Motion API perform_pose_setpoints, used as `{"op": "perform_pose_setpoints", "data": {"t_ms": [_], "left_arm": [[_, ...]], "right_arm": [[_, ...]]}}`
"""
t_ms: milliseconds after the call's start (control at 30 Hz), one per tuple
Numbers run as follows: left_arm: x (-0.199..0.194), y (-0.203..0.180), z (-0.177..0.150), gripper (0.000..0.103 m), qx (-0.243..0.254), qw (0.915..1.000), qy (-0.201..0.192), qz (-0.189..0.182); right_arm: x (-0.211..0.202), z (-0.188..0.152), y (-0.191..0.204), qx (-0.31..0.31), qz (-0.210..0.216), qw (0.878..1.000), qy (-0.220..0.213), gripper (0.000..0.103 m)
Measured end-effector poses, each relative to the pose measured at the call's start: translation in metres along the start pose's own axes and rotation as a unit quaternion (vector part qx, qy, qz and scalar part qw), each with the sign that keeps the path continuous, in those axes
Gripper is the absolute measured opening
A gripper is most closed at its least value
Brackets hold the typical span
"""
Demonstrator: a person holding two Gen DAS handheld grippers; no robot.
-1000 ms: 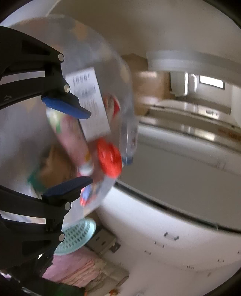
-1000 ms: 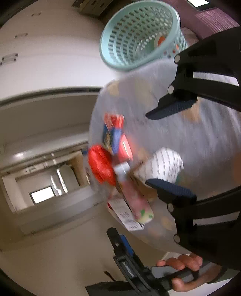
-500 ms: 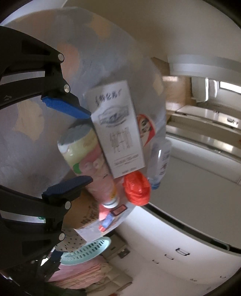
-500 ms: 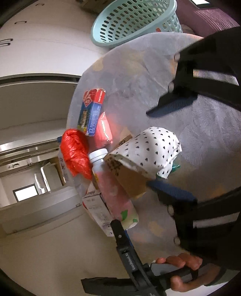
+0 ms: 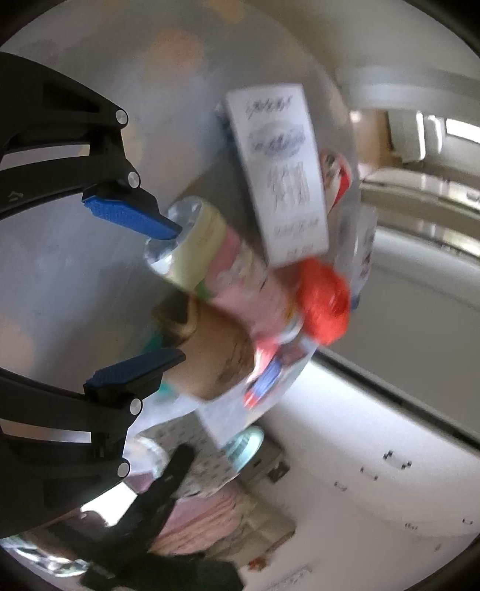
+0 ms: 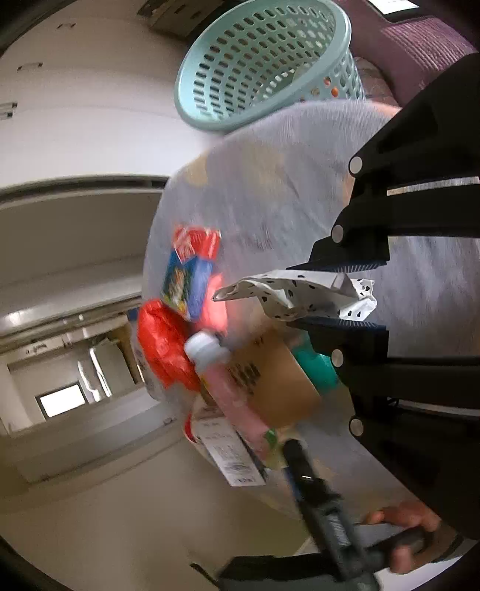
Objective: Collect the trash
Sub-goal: 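Grasp the polka-dot paper bag with the right tool while the left grasps the pink yogurt bottle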
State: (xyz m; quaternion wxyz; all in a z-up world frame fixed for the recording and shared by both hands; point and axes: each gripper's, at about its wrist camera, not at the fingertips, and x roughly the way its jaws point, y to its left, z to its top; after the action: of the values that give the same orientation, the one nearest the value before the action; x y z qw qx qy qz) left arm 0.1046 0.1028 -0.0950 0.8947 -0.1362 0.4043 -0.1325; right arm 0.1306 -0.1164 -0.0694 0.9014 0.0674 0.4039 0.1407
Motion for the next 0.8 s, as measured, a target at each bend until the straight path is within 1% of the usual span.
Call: {"op": "perform_pose_setpoints", "data": {"t_ms": [67,167,267,333,367,433,467,567,700,800], "left_arm": [[-0.002,-0.012,-0.007,0.059,0.014,0.9997,0.009,-0.02],[-0.008,-0.023,-0.012,0.059,0.031,0.9988,0.015,-0.035],[-0.029,-0.025,-0.009,0.059,0.046,0.9982,-0.001,-0.038],[-0.039,-0.024,-0.004,0.061,0.049,0.9975,-0.006,-0.052],[-0.042,-0.024,0.0,0.061,0.049,0.9973,-0.01,-0.053],[-0.044,-0.021,0.01,0.063,0.046,0.9981,-0.024,-0.034],[-0.041,-0.019,0.016,0.063,0.042,0.9985,-0.023,-0.027],[-0.013,-0.011,0.032,0.063,0.03,0.9994,0.003,-0.015],[0.028,-0.008,0.042,0.061,0.042,0.9976,0.041,0.035],[0.049,-0.005,0.047,0.061,0.042,0.9963,0.06,0.045]], "right_arm": [[-0.003,0.002,-0.007,0.007,-0.003,1.0,-0.004,0.018],[-0.005,0.003,-0.013,0.01,-0.005,1.0,-0.005,0.018],[-0.004,0.003,-0.015,0.008,-0.004,1.0,-0.008,0.018],[-0.005,0.003,-0.015,0.006,-0.002,1.0,-0.008,0.018],[-0.005,0.004,-0.016,0.006,0.0,1.0,-0.008,0.018],[-0.005,0.003,-0.015,0.005,0.003,1.0,-0.008,0.018],[-0.005,0.004,-0.015,0.005,0.003,1.0,-0.009,0.018],[-0.005,0.003,-0.015,0.005,0.007,1.0,-0.009,0.018],[-0.007,0.004,-0.015,-0.004,0.002,1.0,-0.014,0.018],[-0.008,0.005,-0.016,-0.006,0.001,1.0,-0.016,0.018]]}}
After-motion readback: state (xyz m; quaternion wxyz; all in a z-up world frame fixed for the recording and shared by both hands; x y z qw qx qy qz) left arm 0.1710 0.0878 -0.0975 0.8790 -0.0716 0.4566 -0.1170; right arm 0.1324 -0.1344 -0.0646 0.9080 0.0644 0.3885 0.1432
